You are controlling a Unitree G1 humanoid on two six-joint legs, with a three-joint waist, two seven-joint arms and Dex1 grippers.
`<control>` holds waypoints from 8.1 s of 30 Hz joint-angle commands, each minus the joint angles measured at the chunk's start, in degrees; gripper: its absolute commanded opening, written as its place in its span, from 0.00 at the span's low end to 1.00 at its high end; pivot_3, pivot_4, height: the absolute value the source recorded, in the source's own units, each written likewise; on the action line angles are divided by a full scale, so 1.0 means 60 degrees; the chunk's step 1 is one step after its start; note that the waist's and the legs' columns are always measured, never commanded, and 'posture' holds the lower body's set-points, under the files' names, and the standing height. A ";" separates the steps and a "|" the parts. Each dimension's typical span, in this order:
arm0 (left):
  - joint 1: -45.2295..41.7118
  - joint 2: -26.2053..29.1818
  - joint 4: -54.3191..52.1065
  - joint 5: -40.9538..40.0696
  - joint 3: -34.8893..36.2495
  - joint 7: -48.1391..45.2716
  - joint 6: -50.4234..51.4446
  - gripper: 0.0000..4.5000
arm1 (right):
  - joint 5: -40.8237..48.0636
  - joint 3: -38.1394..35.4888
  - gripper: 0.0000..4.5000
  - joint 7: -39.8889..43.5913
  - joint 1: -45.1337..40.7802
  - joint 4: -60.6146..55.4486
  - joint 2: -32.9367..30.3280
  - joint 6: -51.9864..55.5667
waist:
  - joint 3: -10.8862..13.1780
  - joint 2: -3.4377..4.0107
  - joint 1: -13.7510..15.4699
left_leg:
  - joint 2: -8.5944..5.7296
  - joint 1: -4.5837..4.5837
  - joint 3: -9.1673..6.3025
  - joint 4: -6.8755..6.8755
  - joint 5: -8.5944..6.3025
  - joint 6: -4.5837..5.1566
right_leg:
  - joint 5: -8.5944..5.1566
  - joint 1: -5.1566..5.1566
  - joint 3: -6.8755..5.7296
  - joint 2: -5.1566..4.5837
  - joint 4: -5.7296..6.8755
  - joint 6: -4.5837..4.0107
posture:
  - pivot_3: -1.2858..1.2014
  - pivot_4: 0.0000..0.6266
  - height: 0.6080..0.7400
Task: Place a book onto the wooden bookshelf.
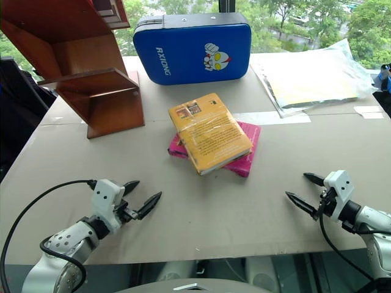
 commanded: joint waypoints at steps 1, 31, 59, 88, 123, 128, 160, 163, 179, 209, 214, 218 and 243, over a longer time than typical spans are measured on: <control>0.0300 -0.0055 -0.0091 0.0087 -0.0252 -0.0030 0.0093 0.99 | 0.0137 -0.0485 1.00 0.0231 0.0049 -0.0095 -0.0220 -0.0359 | 0.0000 0.0000 0.0005 | 0.0000 0.0000 0.0000 -0.0001 0.0000 0.0000 | 0.0000 0.0000 -0.0001 0.0000 -0.0001 0.0000 | 0.52 0.24 1.00; -0.1462 0.1949 0.0140 -0.1634 0.1283 -0.2140 0.0311 0.99 | -0.1201 0.0718 1.00 -0.2318 -0.3782 0.0030 -0.0216 0.1643 | 0.0028 -0.0034 -0.0097 | 0.0007 -0.0005 -0.0001 -0.0002 0.0003 0.0003 | 0.0013 -0.0012 -0.0013 0.0019 0.0006 -0.0014 | 0.52 0.24 1.00; -0.2509 0.4096 0.0379 -0.3168 0.2980 -0.4254 0.1658 1.00 | -0.4085 0.3264 0.01 -0.2252 -1.2560 1.0116 0.4490 -0.1106 | 0.0113 -0.0088 -0.0576 | 0.0007 -0.0033 0.0071 -0.0130 0.0023 -0.0050 | 0.0078 -0.0116 0.0058 0.0060 -0.0010 -0.0037 | 0.52 0.24 1.00; -0.1322 0.1156 -0.0107 -0.6304 0.2728 -0.1741 0.4271 1.00 | -0.2948 0.2815 0.27 -0.0911 -0.9697 0.3064 0.2896 0.1940 | 0.0108 -0.0097 -0.0445 | 0.0003 -0.0045 0.0077 -0.0086 0.0025 -0.0050 | 0.0084 -0.0165 0.0076 0.0048 0.0092 -0.0049 | 0.52 0.24 1.00; -0.5188 -0.2146 0.3249 -1.0615 0.1753 0.3170 0.7083 0.07 | 0.4653 -0.2398 1.00 -0.0988 -0.2161 -0.6729 -0.2077 0.6851 | 0.0077 -0.0155 0.0047 | 0.0020 0.0068 0.0068 -0.0012 0.0025 -0.0041 | 0.0050 0.0009 0.0052 0.0070 0.0071 -0.0080 | 0.52 0.24 1.00; -0.5374 -0.1343 0.0783 -0.9580 0.1425 0.2798 0.6369 0.06 | 0.5276 -0.2372 1.00 -0.1644 -0.2992 -0.5964 -0.1577 0.6608 | 0.0100 -0.0193 0.0032 | 0.0023 0.0019 0.0060 -0.0012 0.0025 -0.0041 | 0.0055 -0.0032 0.0047 0.0067 0.0055 -0.0084 | 0.52 0.24 1.00; -0.9613 0.9172 0.3426 0.6363 -0.1668 -0.1519 -0.1519 0.06 | 0.4597 0.0108 1.00 -0.1176 -0.7900 -0.1683 0.0828 0.4843 | 0.0160 -0.0163 -0.0215 | 0.0051 -0.0065 0.0123 -0.0070 0.0014 -0.0025 | 0.0079 -0.0091 0.0035 0.0120 -0.0033 -0.0035 | 0.52 0.24 1.00; -0.9762 0.9021 0.3778 0.6507 -0.1797 -0.1751 -0.1665 0.06 | 0.4323 0.0167 1.00 -0.1459 -0.8003 -0.1750 0.0784 0.4813 | 0.0160 -0.0163 -0.0224 | 0.0054 -0.0063 0.0124 -0.0069 0.0014 -0.0025 | 0.0079 -0.0093 0.0037 0.0125 -0.0021 -0.0035 | 0.52 0.24 1.00; -1.0826 0.8605 0.5051 0.7369 -0.2460 -0.3299 -0.1598 0.24 | 0.4013 0.0198 1.00 -0.1923 -0.8063 -0.2117 0.0755 0.4836 | 0.0163 -0.0168 -0.0267 | 0.0064 -0.0054 0.0147 -0.0042 0.0014 -0.0025 | 0.0078 -0.0141 0.0070 0.0143 0.0101 -0.0039 | 0.52 0.24 1.00; -0.7075 0.1119 -0.2652 0.1298 0.1329 -0.2903 0.6635 0.99 | 0.0231 0.0265 1.00 -0.0810 -0.3205 -0.0985 -0.0340 0.0997 | 0.0162 -0.0178 -0.0372 | 0.0085 0.0014 0.0127 0.0093 0.0013 -0.0025 | 0.0077 -0.0045 0.0098 0.0150 0.0141 -0.0036 | 0.52 0.24 1.00; -0.7624 -0.1606 -0.1083 0.1477 0.0897 -0.0598 0.3854 0.99 | -0.0060 0.0297 1.00 -0.1225 -0.3166 -0.0719 0.0149 0.0559 | 0.0159 -0.0177 -0.0280 | 0.0090 0.0049 0.0112 0.0113 0.0014 -0.0027 | 0.0101 -0.0009 0.0088 0.0158 0.0150 -0.0049 | 0.52 0.24 1.00; -0.8555 -0.3360 0.1447 0.2035 0.0162 0.0947 0.0646 0.99 | 0.0188 0.0234 1.00 -0.1439 -0.3314 -0.1048 0.0467 0.0615 | 0.0151 -0.0185 -0.0112 | 0.0083 0.0107 0.0123 0.0111 0.0014 -0.0028 | 0.0099 0.0055 0.0098 0.0152 0.0133 -0.0054 | 0.52 0.24 1.00; -1.5948 -0.3331 1.5739 0.4950 -0.1115 0.8693 -0.5646 0.99 | 0.5643 -0.0726 1.00 -0.3232 -0.5630 -0.4119 0.0590 0.4311 | 0.0153 -0.0188 0.0011 | 0.0021 -0.0035 0.0112 0.0099 0.0009 -0.0019 | 0.0120 -0.0043 0.0056 0.0138 0.0096 -0.0019 | 0.52 0.24 1.00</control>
